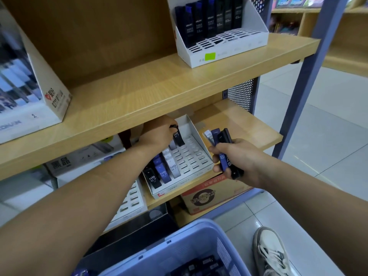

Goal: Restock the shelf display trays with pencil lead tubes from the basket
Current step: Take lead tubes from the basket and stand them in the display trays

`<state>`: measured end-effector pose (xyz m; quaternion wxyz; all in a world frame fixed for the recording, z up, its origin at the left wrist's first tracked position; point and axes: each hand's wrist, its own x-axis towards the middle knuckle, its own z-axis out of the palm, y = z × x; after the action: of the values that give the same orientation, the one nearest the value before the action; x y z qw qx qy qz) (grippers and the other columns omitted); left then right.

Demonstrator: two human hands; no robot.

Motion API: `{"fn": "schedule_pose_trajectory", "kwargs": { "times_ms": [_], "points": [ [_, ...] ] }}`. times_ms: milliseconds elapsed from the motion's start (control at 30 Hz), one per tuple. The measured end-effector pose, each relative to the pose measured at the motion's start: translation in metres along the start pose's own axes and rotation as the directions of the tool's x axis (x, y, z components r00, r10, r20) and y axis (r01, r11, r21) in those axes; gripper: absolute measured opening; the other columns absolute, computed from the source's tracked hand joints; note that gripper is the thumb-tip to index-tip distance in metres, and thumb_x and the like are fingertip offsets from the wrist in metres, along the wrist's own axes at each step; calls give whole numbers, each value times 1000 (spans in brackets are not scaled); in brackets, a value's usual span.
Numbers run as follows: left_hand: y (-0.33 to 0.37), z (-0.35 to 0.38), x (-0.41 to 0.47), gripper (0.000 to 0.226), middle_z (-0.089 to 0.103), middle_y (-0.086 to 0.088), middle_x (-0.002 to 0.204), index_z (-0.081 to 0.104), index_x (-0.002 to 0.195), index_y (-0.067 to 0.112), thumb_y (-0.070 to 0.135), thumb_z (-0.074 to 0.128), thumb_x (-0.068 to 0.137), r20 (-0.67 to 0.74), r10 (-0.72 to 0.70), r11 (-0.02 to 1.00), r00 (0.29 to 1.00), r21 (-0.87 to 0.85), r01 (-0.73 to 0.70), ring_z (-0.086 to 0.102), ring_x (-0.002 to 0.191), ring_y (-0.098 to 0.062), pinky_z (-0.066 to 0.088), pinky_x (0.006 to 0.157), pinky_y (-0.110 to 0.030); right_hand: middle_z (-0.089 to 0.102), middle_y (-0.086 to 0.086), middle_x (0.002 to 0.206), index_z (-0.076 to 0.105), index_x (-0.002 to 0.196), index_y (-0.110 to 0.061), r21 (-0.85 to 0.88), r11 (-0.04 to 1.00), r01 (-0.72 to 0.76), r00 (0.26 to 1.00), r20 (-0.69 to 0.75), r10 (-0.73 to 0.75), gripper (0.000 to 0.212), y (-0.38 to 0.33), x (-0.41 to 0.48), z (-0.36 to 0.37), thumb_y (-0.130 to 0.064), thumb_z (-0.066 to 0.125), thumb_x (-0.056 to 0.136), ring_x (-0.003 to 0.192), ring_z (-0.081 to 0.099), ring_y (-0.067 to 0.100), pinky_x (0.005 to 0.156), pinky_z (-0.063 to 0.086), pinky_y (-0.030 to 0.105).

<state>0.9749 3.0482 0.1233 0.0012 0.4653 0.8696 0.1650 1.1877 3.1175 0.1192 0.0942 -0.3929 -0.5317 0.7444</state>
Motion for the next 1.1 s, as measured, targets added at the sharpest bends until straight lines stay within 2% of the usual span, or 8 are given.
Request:
{"fn": "schedule_pose_trajectory", "kwargs": {
  "times_ms": [167,300,467,533,633,800,933,1100],
  "points": [
    [-1,11,11,24,52,1,88,60,88,29,8,49,95,-5,-3,1000,1000,10,3,47,81,-18,36,78,-22,67,11,83,50,116,-9,34,999,-11,1000,21,10,19,-1,-2,0,-11,53,97,57,67,18,34,35,17],
    [2,16,11,19,67,0,101,68,109,16,13,56,94,-100,-33,999,994,8,34,58,89,-14,39,75,-20,67,10,84,52,115,-9,45,999,-12,999,36,10,19,-2,-1,0,-11,56,96,59,64,16,35,36,17],
    [17,5,0,21,64,1,93,70,97,22,19,50,96,-96,-38,999,995,-30,35,58,85,-20,47,78,-27,63,10,86,53,112,-6,36,999,-25,999,46,23,19,0,0,4,-10,60,94,61,59,14,36,34,17],
    [31,-1,-16,22,70,4,103,71,104,22,26,51,96,-60,-104,964,993,-253,85,63,94,-18,50,84,-30,63,10,85,54,111,-5,32,999,-18,998,54,16,19,-1,1,6,-11,61,94,60,58,13,36,34,17],
    [45,-13,-47,19,71,7,102,72,104,27,32,59,92,144,-92,755,985,-635,164,64,93,-12,52,84,-29,65,9,80,55,111,-4,50,999,-10,998,68,6,20,-2,1,9,-11,61,93,56,58,11,35,33,17],
    [41,-29,-79,18,70,12,96,75,98,27,22,74,81,197,-21,713,980,-684,153,64,92,-2,50,88,-23,68,13,81,63,108,-3,135,988,-70,988,146,50,22,-7,-5,6,-20,58,95,55,58,12,33,33,14],
    [38,-26,-97,7,72,5,74,75,86,29,31,68,84,55,-160,671,986,-726,150,58,63,-4,51,65,-21,70,15,79,58,99,-6,247,968,-35,996,91,13,9,-16,-13,4,-14,55,95,53,58,15,32,33,14],
    [42,-17,-113,21,66,5,61,69,83,32,32,53,96,-13,-225,675,974,-723,147,42,52,-15,37,48,-24,67,15,80,58,102,-5,288,957,-25,995,103,-5,8,-15,-12,-1,-10,57,95,53,56,12,33,34,13]
  ]
}}
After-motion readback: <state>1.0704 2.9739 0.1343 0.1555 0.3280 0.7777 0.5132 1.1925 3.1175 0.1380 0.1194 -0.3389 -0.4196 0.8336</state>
